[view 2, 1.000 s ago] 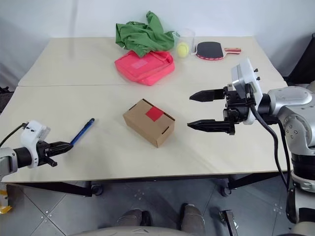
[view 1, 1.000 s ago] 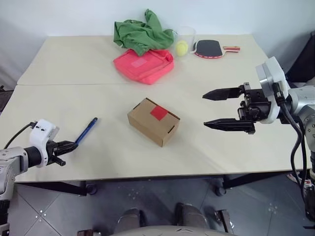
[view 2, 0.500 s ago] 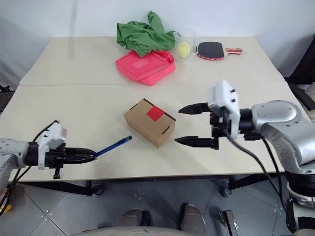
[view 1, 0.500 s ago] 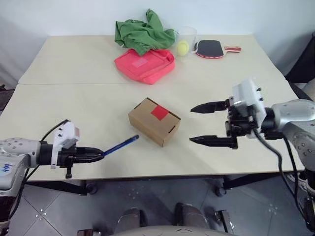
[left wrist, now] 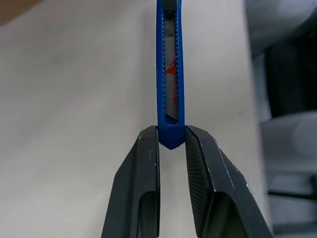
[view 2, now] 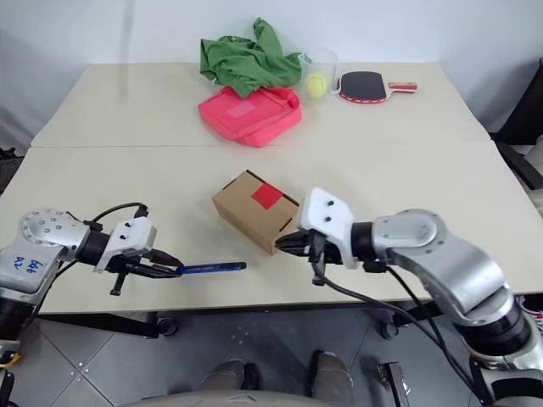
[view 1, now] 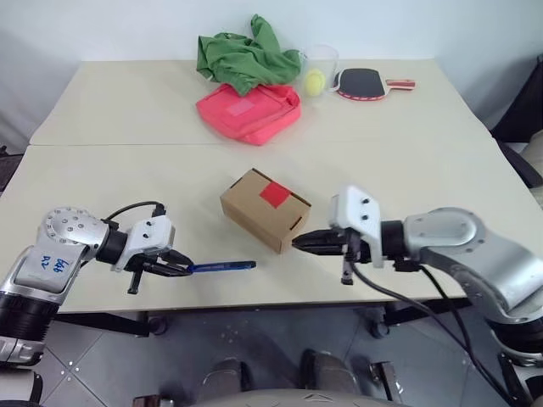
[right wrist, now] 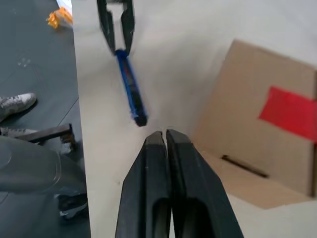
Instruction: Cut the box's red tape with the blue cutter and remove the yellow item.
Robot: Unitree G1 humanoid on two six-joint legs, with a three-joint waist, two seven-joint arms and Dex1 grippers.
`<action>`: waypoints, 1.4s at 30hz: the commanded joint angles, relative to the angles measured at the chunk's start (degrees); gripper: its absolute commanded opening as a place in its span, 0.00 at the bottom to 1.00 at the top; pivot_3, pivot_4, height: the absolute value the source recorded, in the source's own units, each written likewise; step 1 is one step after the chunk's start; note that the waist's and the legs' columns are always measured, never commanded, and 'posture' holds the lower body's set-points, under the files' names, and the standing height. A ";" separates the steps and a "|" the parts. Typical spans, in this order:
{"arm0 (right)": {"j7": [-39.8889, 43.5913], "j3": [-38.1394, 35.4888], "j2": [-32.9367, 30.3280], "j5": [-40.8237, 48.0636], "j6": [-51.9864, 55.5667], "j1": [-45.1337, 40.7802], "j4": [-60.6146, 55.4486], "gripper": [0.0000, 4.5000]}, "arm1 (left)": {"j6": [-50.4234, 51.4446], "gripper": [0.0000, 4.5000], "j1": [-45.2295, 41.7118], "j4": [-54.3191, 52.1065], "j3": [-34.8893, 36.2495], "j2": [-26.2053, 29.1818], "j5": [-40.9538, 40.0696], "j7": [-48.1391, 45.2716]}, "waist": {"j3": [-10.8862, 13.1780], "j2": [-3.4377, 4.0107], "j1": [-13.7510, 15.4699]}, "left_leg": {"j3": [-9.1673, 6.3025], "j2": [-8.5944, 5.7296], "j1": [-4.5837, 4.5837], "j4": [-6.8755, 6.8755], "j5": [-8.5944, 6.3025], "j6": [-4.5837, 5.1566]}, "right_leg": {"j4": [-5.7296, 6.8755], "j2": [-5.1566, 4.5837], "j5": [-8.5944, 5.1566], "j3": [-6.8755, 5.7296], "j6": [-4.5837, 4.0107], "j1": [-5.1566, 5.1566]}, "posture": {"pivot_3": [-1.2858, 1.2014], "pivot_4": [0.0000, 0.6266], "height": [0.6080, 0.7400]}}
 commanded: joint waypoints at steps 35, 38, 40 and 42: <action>7.37 22.99 14.40 -31.89 -18.51 -7.18 20.64 0.00 | -7.19 0.09 6.87 -2.69 1.07 1.11 2.82 0.85 | 0.00 0.00 -1.35 | 0.07 0.05 0.06 0.04 0.01 -0.02 | 0.15 0.05 -0.01 -0.04 -0.01 0.03 | 0.52 0.24 1.00; 6.97 22.16 14.97 -32.98 -20.01 -7.80 23.17 0.00 | -7.08 0.09 6.66 -2.60 0.89 0.83 2.94 0.98 | 0.00 0.00 -1.38 | 0.08 0.05 0.10 0.04 0.01 -0.02 | 0.15 0.05 -0.01 -0.03 -0.01 0.08 | 0.52 0.24 1.00; 6.80 21.63 15.38 -33.57 -20.43 -7.95 24.12 0.00 | -6.99 0.09 6.51 -2.66 0.76 0.67 2.97 1.03 | -0.01 0.01 -1.37 | 0.06 0.05 0.11 0.04 0.01 -0.02 | 0.15 0.05 -0.01 -0.01 -0.01 0.06 | 0.52 0.24 1.00; 7.37 21.22 15.02 -33.98 -20.11 -7.79 22.89 0.00 | -6.95 0.09 6.20 -2.54 0.64 0.42 2.94 1.01 | 0.00 0.01 -1.37 | 0.06 0.05 0.11 0.04 0.01 -0.02 | 0.19 0.05 -0.01 -0.02 -0.01 0.06 | 0.52 0.24 1.00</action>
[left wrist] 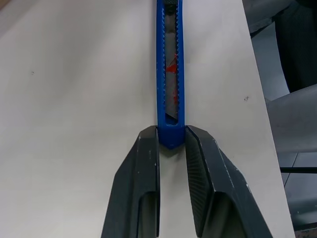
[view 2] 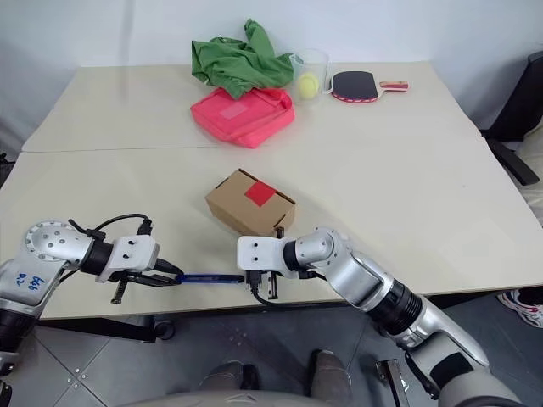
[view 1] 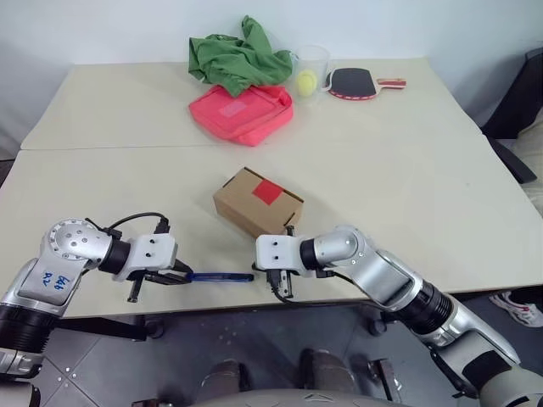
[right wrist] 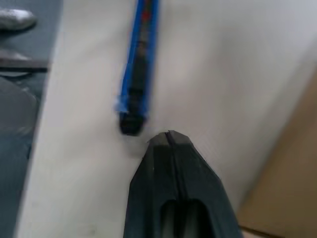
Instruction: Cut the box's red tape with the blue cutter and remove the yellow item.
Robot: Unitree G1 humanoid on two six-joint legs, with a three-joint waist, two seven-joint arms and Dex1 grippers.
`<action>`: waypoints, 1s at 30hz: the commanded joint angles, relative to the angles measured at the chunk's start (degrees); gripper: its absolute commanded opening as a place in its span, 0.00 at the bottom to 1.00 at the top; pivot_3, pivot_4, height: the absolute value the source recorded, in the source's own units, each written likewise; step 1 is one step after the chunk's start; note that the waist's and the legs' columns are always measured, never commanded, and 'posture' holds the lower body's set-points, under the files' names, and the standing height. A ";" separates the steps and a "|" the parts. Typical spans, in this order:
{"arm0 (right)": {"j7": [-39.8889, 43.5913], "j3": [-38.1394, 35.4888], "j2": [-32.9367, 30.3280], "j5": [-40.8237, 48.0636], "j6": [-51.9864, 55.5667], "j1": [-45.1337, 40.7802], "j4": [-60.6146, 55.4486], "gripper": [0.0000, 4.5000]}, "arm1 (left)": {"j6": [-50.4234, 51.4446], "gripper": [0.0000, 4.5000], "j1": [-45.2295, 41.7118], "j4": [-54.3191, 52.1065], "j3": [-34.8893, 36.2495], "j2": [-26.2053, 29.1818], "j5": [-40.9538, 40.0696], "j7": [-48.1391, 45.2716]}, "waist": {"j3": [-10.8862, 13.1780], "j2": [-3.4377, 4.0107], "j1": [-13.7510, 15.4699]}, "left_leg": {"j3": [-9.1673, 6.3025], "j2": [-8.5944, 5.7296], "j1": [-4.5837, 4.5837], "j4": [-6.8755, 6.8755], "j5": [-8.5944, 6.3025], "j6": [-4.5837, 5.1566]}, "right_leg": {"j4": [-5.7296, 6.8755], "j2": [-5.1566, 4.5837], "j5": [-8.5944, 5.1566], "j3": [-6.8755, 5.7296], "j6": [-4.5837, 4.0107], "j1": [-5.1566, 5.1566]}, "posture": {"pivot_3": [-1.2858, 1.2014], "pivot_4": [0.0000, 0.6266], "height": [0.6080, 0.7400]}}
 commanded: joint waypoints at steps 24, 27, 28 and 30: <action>2.45 4.25 0.74 -6.56 2.18 0.05 -8.85 0.00 | -0.20 0.09 2.86 -1.45 1.41 3.17 -0.79 -2.50 | 0.00 0.00 -0.18 | -0.09 0.02 -0.01 -0.01 -0.01 -0.01 | 0.00 0.00 -0.01 0.00 -0.02 -0.03 | 0.52 0.24 1.00; 2.84 4.44 1.57 -7.10 1.50 0.06 -8.39 0.00 | 0.10 0.09 3.05 -1.66 1.37 3.40 -0.80 -2.30 | 0.00 0.00 -0.14 | -0.08 0.01 -0.02 0.00 -0.01 -0.01 | -0.01 0.00 -0.01 0.00 -0.02 -0.03 | 0.52 0.24 1.00; 3.03 4.48 1.74 -7.29 1.26 0.10 -8.26 0.00 | 0.24 0.09 3.03 -1.76 1.30 3.43 -0.82 -2.25 | 0.00 0.00 -0.13 | -0.08 0.01 -0.02 0.00 -0.01 -0.01 | -0.01 0.00 -0.01 0.00 -0.02 -0.03 | 0.52 0.24 1.00; 3.41 4.70 1.95 -7.72 0.56 0.14 -7.93 0.00 | 0.48 0.09 2.83 -1.87 1.17 3.31 -0.81 -2.13 | 0.00 0.00 -0.13 | -0.08 0.01 -0.02 -0.01 -0.01 -0.01 | 0.00 0.00 -0.01 -0.01 -0.02 -0.03 | 0.52 0.24 1.00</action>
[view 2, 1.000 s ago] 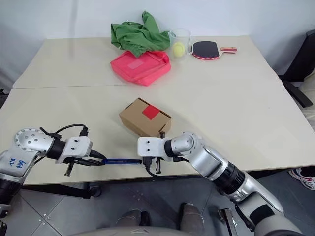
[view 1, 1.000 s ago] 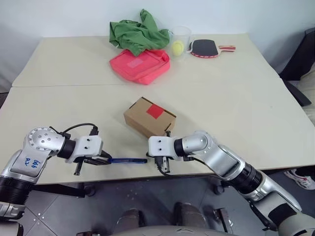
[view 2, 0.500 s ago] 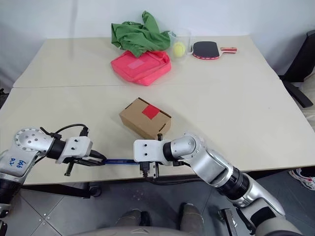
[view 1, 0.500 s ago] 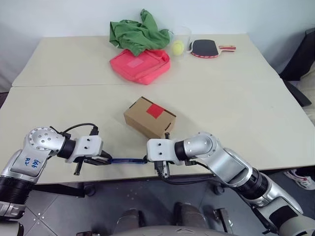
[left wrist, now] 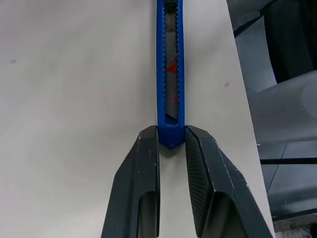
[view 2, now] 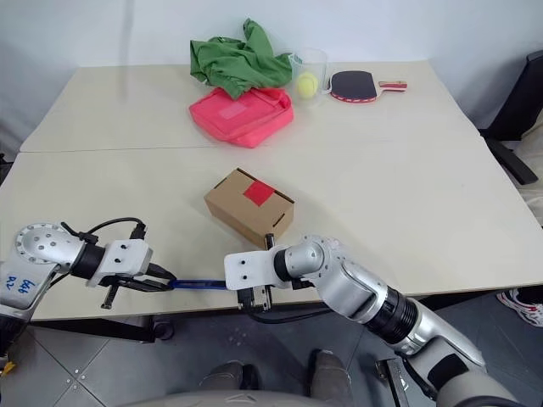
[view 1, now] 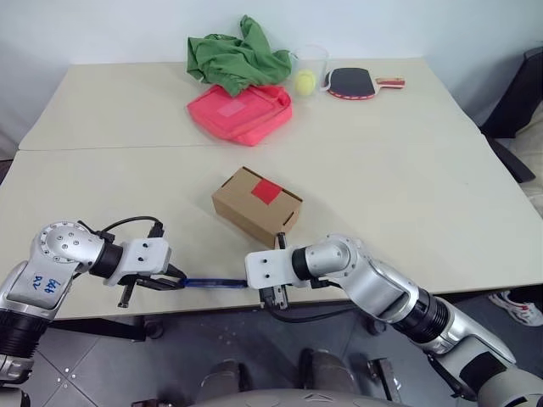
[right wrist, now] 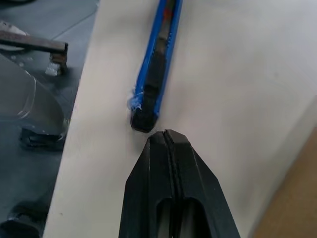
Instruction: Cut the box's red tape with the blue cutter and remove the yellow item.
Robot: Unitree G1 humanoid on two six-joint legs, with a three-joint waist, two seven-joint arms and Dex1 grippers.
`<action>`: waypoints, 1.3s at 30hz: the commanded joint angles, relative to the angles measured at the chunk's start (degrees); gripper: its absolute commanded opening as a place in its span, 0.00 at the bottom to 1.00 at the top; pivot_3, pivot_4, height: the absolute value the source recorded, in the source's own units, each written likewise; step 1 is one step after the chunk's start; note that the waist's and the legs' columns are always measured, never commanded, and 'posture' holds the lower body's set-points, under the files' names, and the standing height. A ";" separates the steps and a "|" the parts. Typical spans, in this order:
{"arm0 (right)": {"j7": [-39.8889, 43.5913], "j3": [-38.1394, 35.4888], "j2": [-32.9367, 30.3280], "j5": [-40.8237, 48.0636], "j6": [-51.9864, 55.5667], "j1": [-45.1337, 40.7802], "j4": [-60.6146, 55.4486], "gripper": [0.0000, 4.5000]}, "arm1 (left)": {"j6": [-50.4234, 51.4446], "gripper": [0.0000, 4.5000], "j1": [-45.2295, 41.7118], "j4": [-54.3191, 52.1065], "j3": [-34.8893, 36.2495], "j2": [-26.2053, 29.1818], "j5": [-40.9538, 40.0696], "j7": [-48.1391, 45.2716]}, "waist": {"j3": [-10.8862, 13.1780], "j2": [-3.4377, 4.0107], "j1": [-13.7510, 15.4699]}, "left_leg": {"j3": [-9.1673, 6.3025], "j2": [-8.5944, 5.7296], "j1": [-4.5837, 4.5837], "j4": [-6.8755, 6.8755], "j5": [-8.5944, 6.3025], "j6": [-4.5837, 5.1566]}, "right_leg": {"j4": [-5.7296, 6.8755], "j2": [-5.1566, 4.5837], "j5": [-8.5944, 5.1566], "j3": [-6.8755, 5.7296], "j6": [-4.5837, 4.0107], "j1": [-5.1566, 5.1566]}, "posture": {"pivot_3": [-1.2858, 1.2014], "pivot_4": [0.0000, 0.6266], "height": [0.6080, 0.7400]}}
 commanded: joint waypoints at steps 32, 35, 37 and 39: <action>4.21 0.51 1.71 -5.72 -6.75 -0.73 0.42 0.00 | 3.81 0.09 -2.02 -1.96 -3.10 -0.45 2.20 0.10 | 0.00 0.00 0.18 | 0.03 -0.02 0.01 0.00 0.00 0.00 | 0.00 0.00 0.00 0.00 0.00 0.02 | 0.52 0.24 1.00; 4.81 -0.77 1.66 -5.26 -6.19 -0.85 -1.55 0.00 | 3.76 0.09 -2.12 -1.74 -3.16 -0.40 2.22 -0.08 | 0.00 0.00 0.18 | 0.03 -0.02 0.01 0.00 0.00 0.00 | 0.00 0.00 0.00 0.00 0.00 0.02 | 0.52 0.24 1.00; 5.00 -1.13 1.72 -5.07 -5.90 -0.88 -2.23 0.00 | 3.70 0.09 -2.13 -1.66 -3.15 -0.37 2.20 -0.14 | 0.00 0.00 0.17 | 0.03 -0.02 0.00 0.00 0.00 0.00 | 0.00 0.00 0.00 0.00 0.00 0.02 | 0.52 0.24 1.00; 5.48 -1.39 1.44 -4.86 -5.35 -0.67 -3.54 0.00 | 3.61 0.09 -2.17 -1.48 -3.30 -0.41 2.30 -0.26 | 0.00 0.00 0.18 | 0.02 -0.02 0.00 0.00 0.00 0.00 | 0.00 0.00 0.00 0.00 0.00 0.02 | 0.52 0.24 1.00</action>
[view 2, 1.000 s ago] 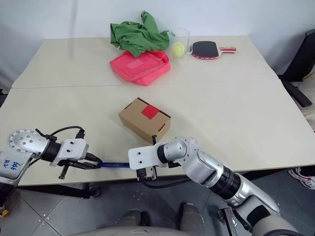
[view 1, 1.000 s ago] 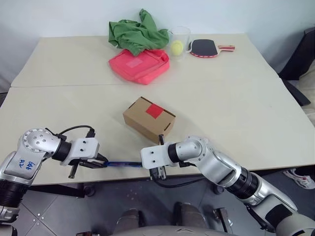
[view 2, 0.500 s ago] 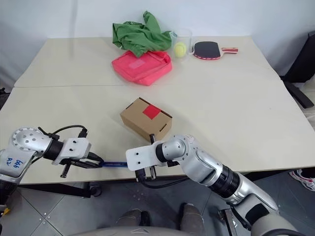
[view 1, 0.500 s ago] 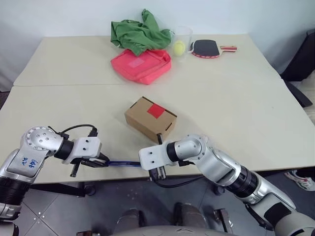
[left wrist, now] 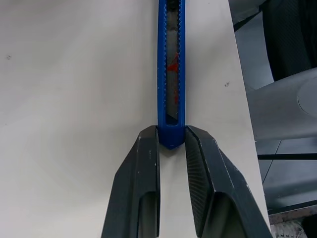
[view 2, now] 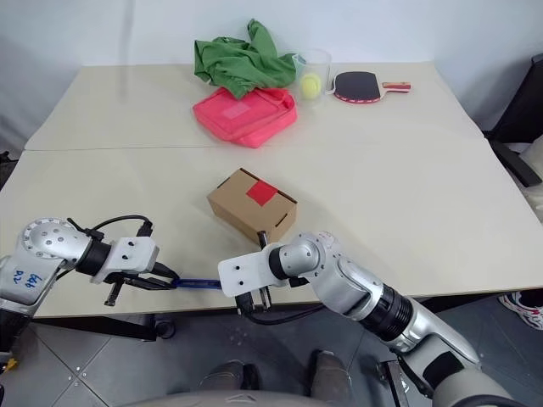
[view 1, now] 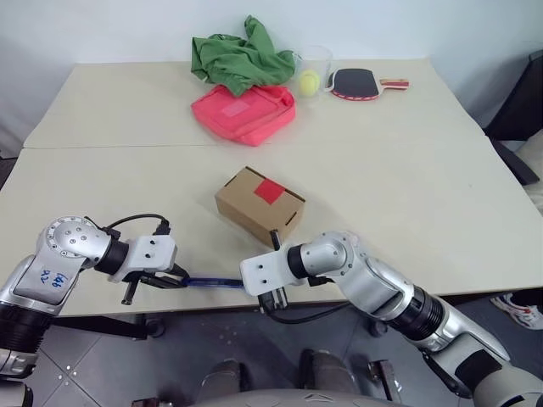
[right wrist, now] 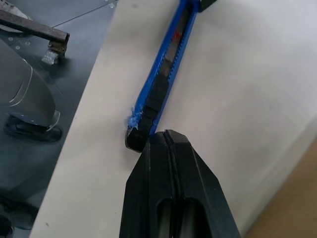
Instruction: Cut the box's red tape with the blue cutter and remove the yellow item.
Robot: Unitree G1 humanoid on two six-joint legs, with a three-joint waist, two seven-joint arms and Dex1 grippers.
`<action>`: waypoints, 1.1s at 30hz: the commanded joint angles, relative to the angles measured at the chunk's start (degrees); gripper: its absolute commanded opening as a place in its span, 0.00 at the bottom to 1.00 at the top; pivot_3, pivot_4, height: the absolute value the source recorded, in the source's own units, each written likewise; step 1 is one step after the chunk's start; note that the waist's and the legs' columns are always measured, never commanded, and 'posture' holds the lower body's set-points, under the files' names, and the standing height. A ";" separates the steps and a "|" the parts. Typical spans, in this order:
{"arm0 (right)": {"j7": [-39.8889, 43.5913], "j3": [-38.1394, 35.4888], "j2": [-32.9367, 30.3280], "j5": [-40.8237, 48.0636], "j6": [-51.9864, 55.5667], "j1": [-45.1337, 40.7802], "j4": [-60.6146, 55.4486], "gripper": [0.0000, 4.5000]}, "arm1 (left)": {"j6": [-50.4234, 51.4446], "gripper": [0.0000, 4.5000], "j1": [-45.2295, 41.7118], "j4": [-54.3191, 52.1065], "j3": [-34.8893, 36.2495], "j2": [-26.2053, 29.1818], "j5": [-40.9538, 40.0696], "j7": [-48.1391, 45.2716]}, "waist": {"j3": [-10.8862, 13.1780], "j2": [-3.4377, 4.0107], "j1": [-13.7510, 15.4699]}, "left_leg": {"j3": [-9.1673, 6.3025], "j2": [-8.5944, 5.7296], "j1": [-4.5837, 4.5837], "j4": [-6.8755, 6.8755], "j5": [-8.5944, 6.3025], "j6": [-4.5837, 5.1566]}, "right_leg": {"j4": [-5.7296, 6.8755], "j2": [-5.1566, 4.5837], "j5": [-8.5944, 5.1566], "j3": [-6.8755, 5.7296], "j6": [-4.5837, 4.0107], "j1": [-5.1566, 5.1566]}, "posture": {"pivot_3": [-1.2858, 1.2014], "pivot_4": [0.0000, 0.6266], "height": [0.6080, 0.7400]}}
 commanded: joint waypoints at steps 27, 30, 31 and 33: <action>0.90 0.80 1.66 -0.92 -3.30 1.26 1.04 0.00 | 0.25 0.09 -0.04 0.05 -1.27 -0.60 0.99 -0.32 | 0.00 0.00 0.00 | 0.01 0.00 0.04 0.00 0.00 -0.01 | 0.04 0.00 0.00 0.00 0.00 0.02 | 0.52 0.24 1.00; 0.78 1.14 2.30 -1.34 -4.19 1.20 2.28 0.00 | 0.42 0.09 -0.10 -0.09 -1.25 -0.69 0.97 -0.28 | 0.00 0.00 -0.03 | 0.00 0.00 0.07 0.00 0.01 -0.01 | 0.09 0.00 0.00 0.01 0.00 0.03 | 0.52 0.24 1.00; 0.65 1.28 2.63 -1.54 -4.53 1.12 2.88 0.00 | 0.48 0.09 -0.12 -0.18 -1.26 -0.74 0.96 -0.26 | 0.00 0.00 -0.03 | 0.00 0.00 0.09 0.00 0.01 -0.01 | 0.11 0.00 0.00 0.01 0.00 0.03 | 0.52 0.24 1.00; 0.30 1.67 3.58 -2.11 -5.48 0.88 4.49 0.00 | 0.59 0.09 -0.17 -0.43 -1.34 -0.90 0.90 -0.26 | 0.00 0.00 -0.02 | 0.00 0.00 0.09 0.00 0.01 -0.02 | 0.13 0.00 -0.01 0.02 -0.01 0.02 | 0.52 0.24 1.00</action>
